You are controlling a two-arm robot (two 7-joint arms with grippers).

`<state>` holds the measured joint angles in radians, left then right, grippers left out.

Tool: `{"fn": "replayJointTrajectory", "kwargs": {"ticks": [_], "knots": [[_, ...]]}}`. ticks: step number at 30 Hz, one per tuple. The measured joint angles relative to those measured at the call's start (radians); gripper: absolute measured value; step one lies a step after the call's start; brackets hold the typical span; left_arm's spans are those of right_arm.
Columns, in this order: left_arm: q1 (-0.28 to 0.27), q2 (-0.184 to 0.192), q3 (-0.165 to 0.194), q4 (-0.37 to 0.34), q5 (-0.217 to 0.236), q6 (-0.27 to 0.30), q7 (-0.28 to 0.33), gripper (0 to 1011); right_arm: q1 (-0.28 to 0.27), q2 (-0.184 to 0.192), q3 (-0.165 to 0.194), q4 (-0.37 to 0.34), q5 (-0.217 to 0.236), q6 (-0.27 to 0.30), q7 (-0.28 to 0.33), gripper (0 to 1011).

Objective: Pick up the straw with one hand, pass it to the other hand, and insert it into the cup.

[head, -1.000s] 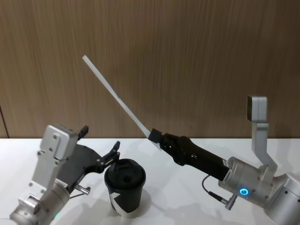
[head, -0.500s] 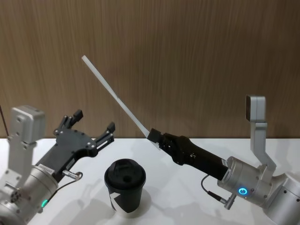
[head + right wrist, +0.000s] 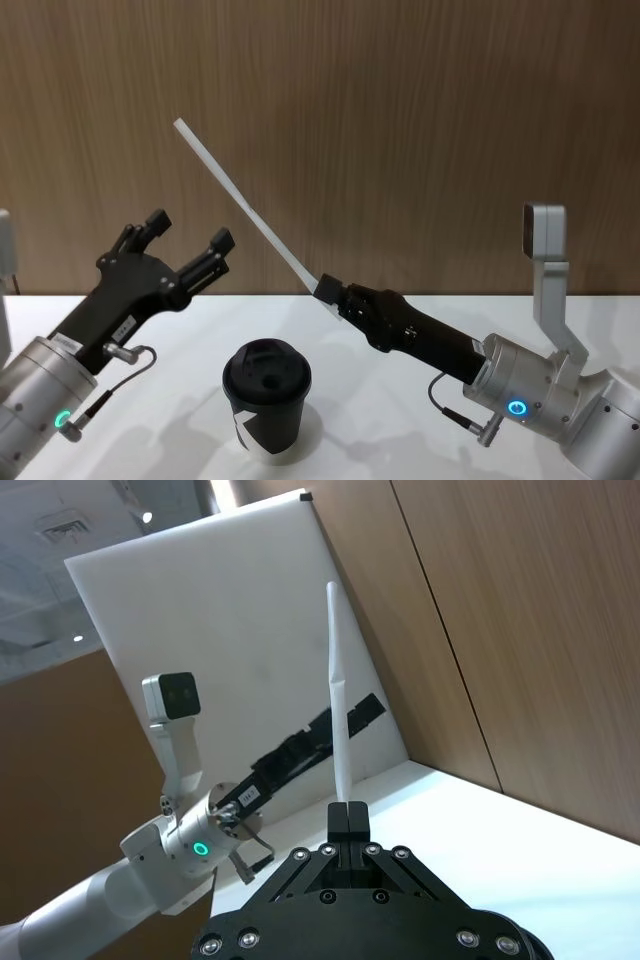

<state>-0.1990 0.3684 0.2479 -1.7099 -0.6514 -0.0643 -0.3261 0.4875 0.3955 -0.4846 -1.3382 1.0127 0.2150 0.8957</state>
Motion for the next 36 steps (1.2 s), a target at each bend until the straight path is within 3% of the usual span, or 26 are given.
{"fn": "replayJointTrajectory", "kwargs": {"ticks": [7,13,26,36], "knots": [[0.001,0.006,-0.024,0.009,-0.105,0.002,-0.092,1003,0.0,0.0,0.0,0.0,0.0,0.0,0.0,2],[0.0,0.009,-0.036,0.021,-0.167,0.008,-0.141,1003,0.001,0.0,0.0,0.0,0.0,0.0,0.0,2],[-0.016,0.01,-0.04,0.066,-0.27,0.03,-0.224,1003,0.001,0.0,0.0,0.0,0.0,0.0,0.0,2],[-0.048,-0.005,-0.019,0.123,-0.347,0.057,-0.301,1003,0.001,0.0,0.0,0.0,0.0,0.0,0.0,2]]}}
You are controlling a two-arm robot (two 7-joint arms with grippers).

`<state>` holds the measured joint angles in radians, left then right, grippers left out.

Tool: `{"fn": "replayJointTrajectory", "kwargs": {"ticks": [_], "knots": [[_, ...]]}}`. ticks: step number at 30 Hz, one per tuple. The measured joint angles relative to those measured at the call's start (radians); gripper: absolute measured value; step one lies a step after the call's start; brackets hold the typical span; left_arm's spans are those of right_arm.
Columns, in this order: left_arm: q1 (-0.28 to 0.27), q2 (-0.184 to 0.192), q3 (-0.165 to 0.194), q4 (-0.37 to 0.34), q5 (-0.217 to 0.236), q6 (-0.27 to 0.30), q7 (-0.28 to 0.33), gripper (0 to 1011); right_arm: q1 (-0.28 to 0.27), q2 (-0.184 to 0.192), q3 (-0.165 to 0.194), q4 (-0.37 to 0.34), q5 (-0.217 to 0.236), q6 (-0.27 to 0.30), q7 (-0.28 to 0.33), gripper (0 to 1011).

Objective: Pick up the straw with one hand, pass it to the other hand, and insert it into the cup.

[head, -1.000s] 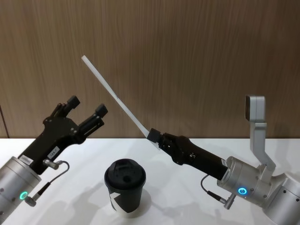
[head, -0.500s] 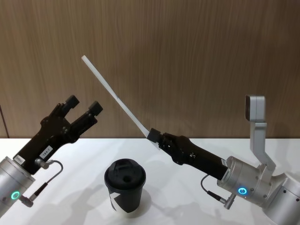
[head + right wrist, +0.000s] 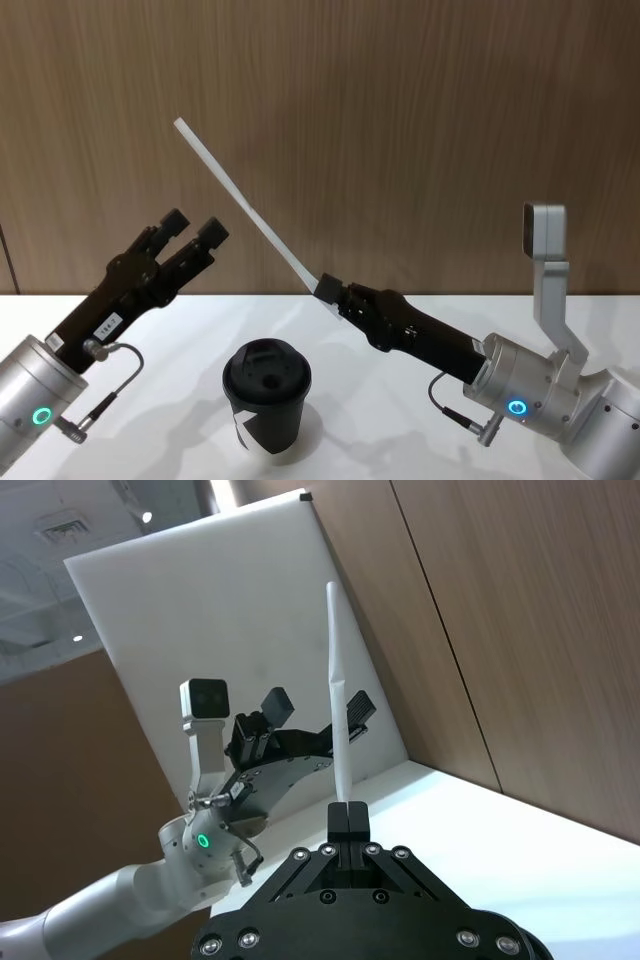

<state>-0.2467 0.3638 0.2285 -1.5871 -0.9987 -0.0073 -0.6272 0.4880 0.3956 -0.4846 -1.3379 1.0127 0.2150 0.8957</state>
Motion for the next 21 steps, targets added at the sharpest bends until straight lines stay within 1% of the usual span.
{"fn": "replayJointTrajectory", "kwargs": {"ticks": [3,10,17,21], "knots": [[-0.009,-0.003,0.007,0.011,-0.014,0.005,-0.018,1003,0.0,0.0,0.0,0.0,0.0,0.0,0.0,2],[-0.038,-0.012,0.031,0.053,-0.051,0.019,-0.086,1003,0.0,0.0,0.0,0.0,0.0,0.0,0.0,2],[-0.063,-0.025,0.05,0.094,-0.08,0.023,-0.14,1003,0.0,0.0,0.0,0.0,0.0,0.0,0.0,2],[-0.075,-0.033,0.059,0.115,-0.093,0.023,-0.161,1003,0.0,0.0,0.0,0.0,0.0,0.0,0.0,2]]}}
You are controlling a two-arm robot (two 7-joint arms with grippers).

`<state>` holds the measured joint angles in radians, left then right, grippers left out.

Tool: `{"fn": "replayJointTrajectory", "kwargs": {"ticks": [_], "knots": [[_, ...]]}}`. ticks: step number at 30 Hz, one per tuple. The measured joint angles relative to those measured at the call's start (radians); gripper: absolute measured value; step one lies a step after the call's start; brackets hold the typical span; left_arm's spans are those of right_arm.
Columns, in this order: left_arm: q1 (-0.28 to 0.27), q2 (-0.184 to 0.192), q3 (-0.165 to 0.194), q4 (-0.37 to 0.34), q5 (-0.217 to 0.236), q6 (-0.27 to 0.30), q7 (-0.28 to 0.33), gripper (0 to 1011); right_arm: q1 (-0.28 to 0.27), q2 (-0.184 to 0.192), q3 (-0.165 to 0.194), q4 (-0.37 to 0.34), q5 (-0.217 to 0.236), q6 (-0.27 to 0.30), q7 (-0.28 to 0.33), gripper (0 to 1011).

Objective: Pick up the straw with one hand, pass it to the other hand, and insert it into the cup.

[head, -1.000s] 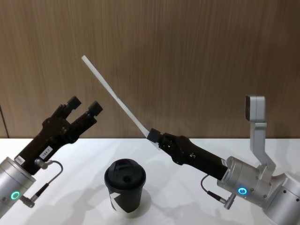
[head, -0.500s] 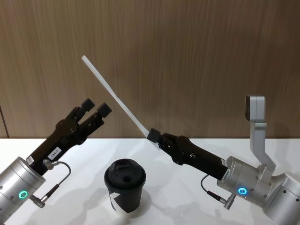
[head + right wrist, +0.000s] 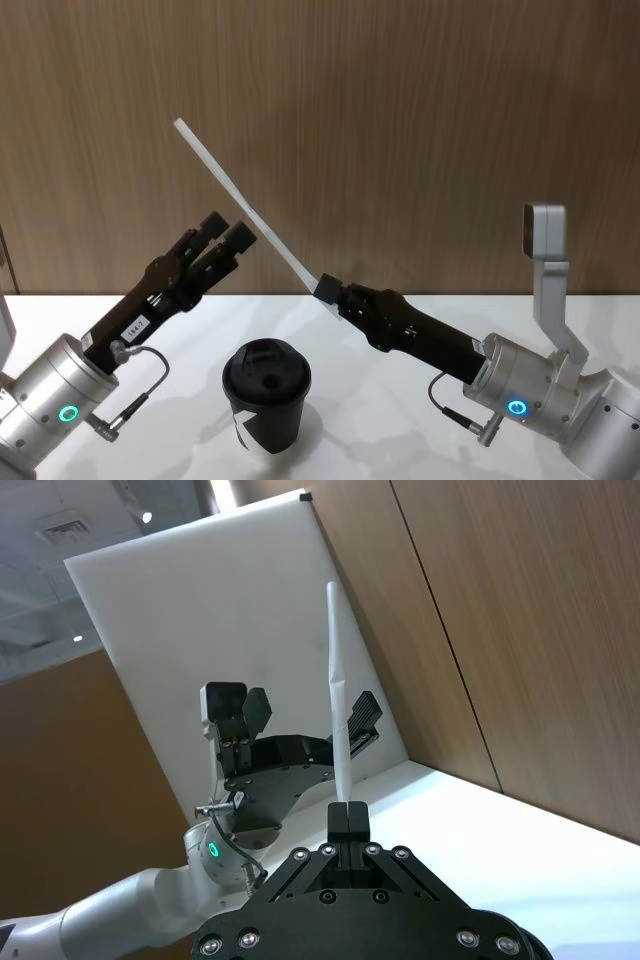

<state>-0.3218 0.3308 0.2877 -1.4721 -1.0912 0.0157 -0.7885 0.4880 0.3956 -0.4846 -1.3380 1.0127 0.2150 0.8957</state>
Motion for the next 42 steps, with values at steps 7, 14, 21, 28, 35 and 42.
{"fn": "replayJointTrajectory", "kwargs": {"ticks": [7,14,21,28,35,42], "knots": [[-0.018,-0.013,0.011,0.029,-0.018,-0.003,-0.027,1003,0.0,0.0,0.0,0.0,0.0,0.0,0.0,2],[-0.038,-0.027,0.019,0.057,-0.033,-0.012,-0.044,1003,0.0,0.0,0.0,0.0,0.0,0.0,0.0,2],[-0.059,-0.042,0.03,0.083,-0.045,-0.019,-0.057,1003,0.0,0.0,0.0,0.0,0.0,0.0,0.0,2],[-0.079,-0.055,0.042,0.105,-0.056,-0.021,-0.066,1003,0.0,0.0,0.0,0.0,0.0,0.0,0.0,1],[-0.096,-0.065,0.053,0.121,-0.063,-0.022,-0.069,1000,0.0,0.0,0.0,0.0,0.0,0.0,0.0,1],[-0.108,-0.071,0.064,0.128,-0.066,-0.027,-0.069,839,0.0,0.0,0.0,0.0,0.0,0.0,0.0,2]]}}
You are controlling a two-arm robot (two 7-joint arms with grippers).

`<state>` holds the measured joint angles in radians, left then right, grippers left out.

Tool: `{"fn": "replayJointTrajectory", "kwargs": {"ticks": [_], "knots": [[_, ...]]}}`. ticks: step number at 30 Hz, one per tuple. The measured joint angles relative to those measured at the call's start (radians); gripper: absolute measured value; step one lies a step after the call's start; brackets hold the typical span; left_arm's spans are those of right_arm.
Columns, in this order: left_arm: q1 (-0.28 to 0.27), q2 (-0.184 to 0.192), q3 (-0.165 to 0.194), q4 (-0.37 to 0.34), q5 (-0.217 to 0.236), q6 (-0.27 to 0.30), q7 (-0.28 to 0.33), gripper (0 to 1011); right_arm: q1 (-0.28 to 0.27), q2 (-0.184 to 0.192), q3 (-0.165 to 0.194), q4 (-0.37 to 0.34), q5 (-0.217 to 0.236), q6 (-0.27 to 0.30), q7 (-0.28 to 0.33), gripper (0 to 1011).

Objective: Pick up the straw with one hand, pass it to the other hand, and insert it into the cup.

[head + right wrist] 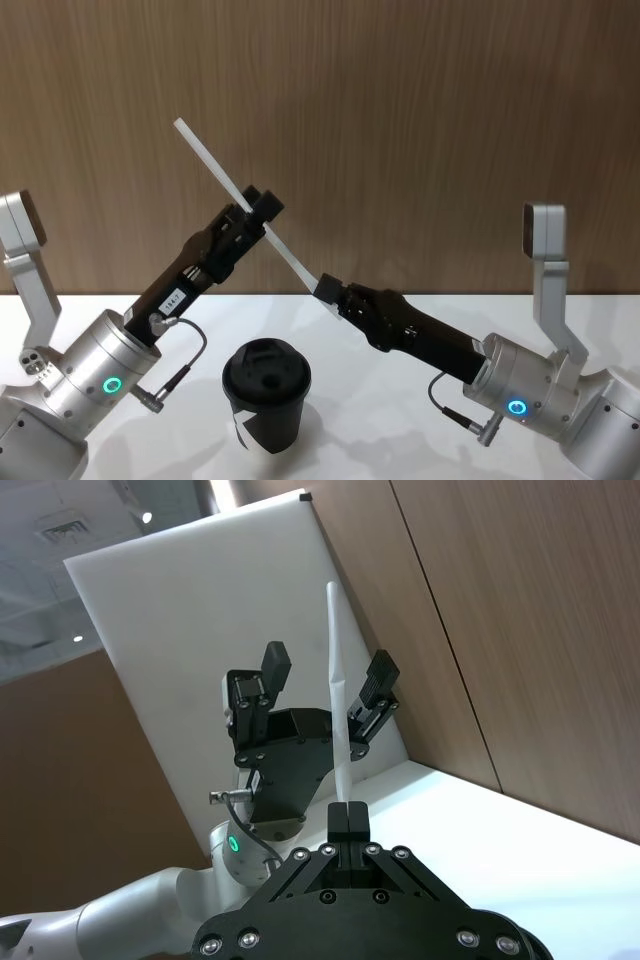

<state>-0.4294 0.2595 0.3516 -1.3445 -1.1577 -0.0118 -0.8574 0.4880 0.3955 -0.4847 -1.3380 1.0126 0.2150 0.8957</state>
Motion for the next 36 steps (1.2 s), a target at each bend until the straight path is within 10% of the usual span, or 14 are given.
{"fn": "replayJointTrajectory", "kwargs": {"ticks": [24,36], "knots": [[-0.013,0.004,0.019,0.005,-0.009,-0.021,0.011,94,0.0,0.0,0.0,0.0,0.0,0.0,0.0,2],[-0.005,0.01,0.024,-0.002,-0.018,-0.035,0.018,16,0.0,0.0,0.0,0.0,0.0,0.0,0.0,9]]}}
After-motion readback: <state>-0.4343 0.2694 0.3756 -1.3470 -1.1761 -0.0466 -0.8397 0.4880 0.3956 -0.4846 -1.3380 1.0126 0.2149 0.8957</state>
